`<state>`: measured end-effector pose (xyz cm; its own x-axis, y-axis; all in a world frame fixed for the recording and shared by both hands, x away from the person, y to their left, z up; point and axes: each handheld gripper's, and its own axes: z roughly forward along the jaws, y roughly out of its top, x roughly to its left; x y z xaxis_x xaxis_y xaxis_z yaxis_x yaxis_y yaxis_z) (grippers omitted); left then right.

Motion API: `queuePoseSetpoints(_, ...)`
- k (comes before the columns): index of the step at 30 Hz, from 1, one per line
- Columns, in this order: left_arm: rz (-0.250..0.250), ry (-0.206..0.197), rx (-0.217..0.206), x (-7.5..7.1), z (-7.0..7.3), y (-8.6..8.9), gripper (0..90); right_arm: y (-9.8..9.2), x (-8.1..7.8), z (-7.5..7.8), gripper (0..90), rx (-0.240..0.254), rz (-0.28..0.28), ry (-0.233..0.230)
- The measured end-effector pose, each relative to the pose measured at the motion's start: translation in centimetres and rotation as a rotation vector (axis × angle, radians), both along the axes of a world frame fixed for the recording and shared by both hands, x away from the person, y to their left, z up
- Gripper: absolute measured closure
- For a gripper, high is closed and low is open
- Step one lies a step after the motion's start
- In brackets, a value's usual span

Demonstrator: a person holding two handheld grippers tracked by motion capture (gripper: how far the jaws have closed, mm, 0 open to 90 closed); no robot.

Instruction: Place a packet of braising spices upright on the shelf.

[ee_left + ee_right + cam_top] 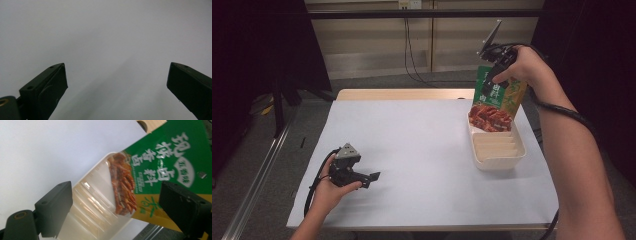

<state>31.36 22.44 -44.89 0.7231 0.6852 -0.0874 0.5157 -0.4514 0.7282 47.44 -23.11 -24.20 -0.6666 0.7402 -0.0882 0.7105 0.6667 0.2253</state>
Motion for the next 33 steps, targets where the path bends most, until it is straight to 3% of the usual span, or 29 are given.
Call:
queuePoseSetpoints(16, 0.002, 0.007, -0.018, -0.1, 0.1, -0.1, 2.8, 2.6, -1.4, -1.8, 11.5, 0.058, 0.086, 0.005)
queuePoseSetpoints(33, 0.007, 0.03, -0.025, -0.1, -0.4, -0.2, 0.1, 4.9, -3.0, -4.3, 10.7, 0.037, 0.19, 0.018)
